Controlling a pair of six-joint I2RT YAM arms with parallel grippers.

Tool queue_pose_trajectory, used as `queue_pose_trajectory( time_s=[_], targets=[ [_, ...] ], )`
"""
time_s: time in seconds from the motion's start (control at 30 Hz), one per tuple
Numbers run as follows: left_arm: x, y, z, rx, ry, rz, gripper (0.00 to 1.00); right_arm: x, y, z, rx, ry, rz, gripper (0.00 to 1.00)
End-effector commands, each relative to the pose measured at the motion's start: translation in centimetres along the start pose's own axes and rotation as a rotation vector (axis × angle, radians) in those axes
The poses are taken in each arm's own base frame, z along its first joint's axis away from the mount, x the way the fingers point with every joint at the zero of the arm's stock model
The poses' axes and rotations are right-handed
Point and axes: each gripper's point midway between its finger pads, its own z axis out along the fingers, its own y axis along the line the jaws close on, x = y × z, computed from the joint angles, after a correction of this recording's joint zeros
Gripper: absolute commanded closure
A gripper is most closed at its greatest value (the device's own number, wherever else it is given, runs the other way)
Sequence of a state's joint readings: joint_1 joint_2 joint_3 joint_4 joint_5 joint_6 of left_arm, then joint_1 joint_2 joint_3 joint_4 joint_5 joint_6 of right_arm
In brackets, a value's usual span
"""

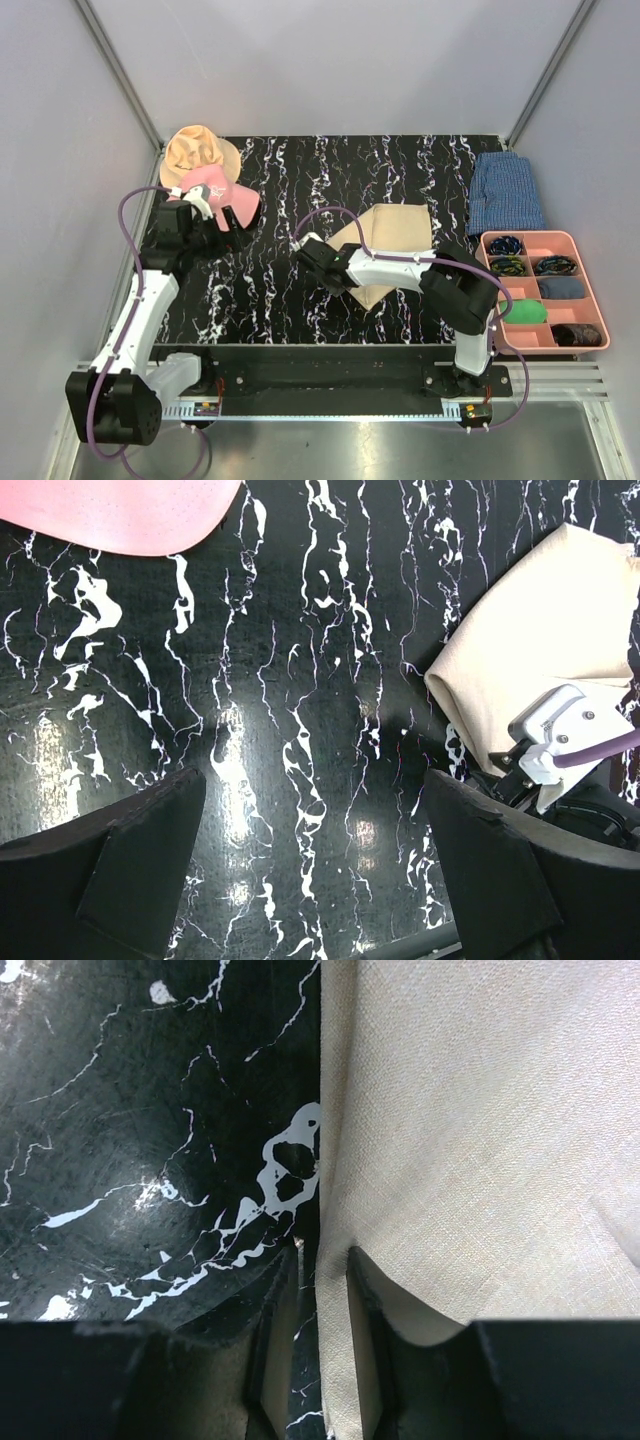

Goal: Fold the napkin, place the utensils inside, and roll it up
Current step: Roll the napkin with the utensil

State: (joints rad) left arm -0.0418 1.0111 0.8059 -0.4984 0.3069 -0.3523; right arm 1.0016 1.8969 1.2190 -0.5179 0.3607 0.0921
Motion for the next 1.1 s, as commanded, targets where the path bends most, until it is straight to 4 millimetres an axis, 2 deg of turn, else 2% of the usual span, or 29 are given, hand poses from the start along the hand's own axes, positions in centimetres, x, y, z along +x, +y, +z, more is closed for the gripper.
queue_pose_trajectory(
  time_s=[0.0,0.2,0.27,0.37,0.47,0.63,0.7,0.8,0.9,0.93,1.07],
  targets=[
    [-1.2,-0.9,-0.4,0.054,-0.050,0.004,0.07,0.8,-0.4,0.8,0.057,0.025,-0.003,0.67],
    [-1.4,-1.0,-0.7,0.062,-0.065,0.001,0.07,2.2,-0.4,1.6,0.076,0.090,0.002,0.86],
    [-1.5,-0.9,-0.7,0.060,-0.072,0.002,0.07,2.7,0.3,1.8,0.042,0.107,0.000,0.94],
    [-1.5,-0.9,-0.9,0.059,-0.076,-0.001,0.07,2.9,1.5,1.8,-0.026,0.121,-0.008,1.00],
    [-1.5,-0.8,-1.0,0.056,-0.081,-0.002,0.07,1.9,3.2,0.7,-0.141,0.100,-0.001,1.00],
    [-1.5,-0.6,-1.3,0.041,-0.102,-0.006,0.07,-1.1,6.8,-3.1,-0.399,0.021,0.023,1.00],
    [-1.4,-0.7,-1.5,0.046,-0.108,-0.012,0.07,-2.1,7.5,-4.2,-0.456,-0.004,0.032,1.00],
    [-0.5,-0.8,-1.5,0.062,-0.097,-0.051,0.07,-2.6,8.6,-5.3,-0.535,-0.017,0.035,1.00],
    [1.8,-0.5,-0.6,0.079,-0.054,-0.130,0.07,-2.8,9.5,-5.7,-0.595,-0.023,0.034,1.00],
    [3.2,-0.1,0.1,0.078,-0.031,-0.176,0.07,-2.9,9.8,-5.8,-0.619,-0.029,0.037,1.00],
    [6.5,0.5,1.3,0.090,0.020,-0.260,0.07,-2.8,10.0,-5.8,-0.670,-0.035,0.070,1.00]
  ],
)
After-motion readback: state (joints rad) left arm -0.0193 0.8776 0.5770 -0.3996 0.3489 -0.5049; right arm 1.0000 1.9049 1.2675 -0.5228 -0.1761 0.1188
